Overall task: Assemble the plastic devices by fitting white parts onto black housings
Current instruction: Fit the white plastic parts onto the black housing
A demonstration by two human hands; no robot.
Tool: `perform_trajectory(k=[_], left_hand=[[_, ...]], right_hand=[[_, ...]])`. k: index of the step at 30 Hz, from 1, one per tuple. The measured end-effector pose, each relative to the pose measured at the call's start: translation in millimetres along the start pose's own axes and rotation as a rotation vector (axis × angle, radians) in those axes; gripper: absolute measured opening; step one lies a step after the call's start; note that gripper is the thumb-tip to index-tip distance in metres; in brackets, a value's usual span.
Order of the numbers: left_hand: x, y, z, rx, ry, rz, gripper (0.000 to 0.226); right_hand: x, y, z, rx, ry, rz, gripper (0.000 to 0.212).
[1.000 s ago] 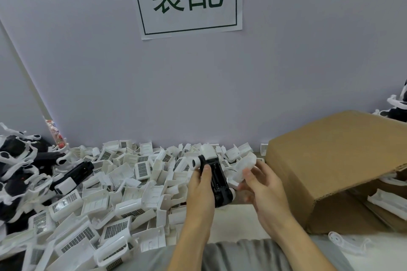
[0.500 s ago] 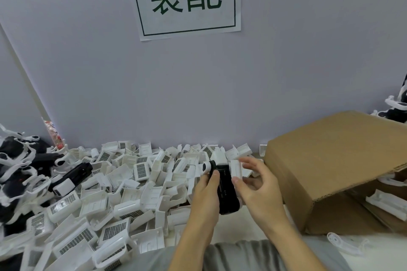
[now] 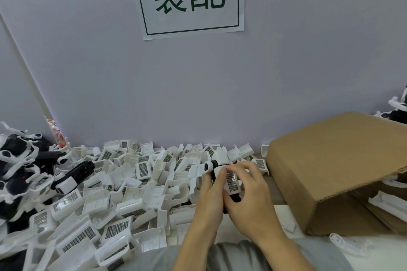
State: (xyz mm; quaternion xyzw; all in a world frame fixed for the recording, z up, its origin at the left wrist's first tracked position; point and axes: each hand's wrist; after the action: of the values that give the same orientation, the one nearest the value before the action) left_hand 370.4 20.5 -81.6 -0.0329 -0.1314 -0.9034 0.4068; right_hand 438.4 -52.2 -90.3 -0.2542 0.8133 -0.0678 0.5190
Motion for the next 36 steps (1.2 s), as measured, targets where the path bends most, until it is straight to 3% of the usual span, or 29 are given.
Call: perform_trajectory(k=[8, 13, 19, 23, 27, 31, 36], left_hand=[[-8.3, -2.2, -6.0, 0.034, -0.009, 0.085, 0.025], [-5.0, -0.3, -4.5, 0.070, -0.035, 0.071, 0.036], [-3.9, -2.4, -3.9, 0.099, 0.069, 0.026, 0.023], [-3.5, -4.0, -3.2, 0.123, 0.076, -0.004, 0.018], [-4.4, -2.4, -4.8, 0.096, 0.096, -0.006, 0.036], [-2.1, -4.4, -2.6, 0.078, 0.102, -0.043, 0.020], [0.6, -3.6, -2.1, -0.001, 0.147, -0.105, 0.017]], right_hand=[[1.1, -1.4, -0.1, -0.101, -0.040, 0.032, 0.032], [2.9, 0.0, 7.3, -0.284, 0.206, 0.153, 0.027], [0.3, -0.4, 11.7, -0.554, 0.486, 0.102, 0.015], [-1.4, -3.5, 11.0, -0.701, 0.515, 0.015, 0.022], [-1.9, -5.6, 12.8, -0.742, 0.561, 0.052, 0.024], [-1.5, -6.2, 16.0, -0.760, 0.571, 0.098, 0.017], [-3.0, -6.0, 12.2, -0.822, 0.601, 0.102, 0.030]])
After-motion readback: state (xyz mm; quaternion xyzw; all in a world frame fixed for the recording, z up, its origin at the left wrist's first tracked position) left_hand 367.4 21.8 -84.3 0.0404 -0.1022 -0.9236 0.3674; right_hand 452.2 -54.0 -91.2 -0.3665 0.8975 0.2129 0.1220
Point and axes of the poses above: each hand's wrist, its own x-axis away from the middle knuckle, its own y-axis out of the palm, z = x × y, and after that the axes turned 13 degrees about -y, right-handed
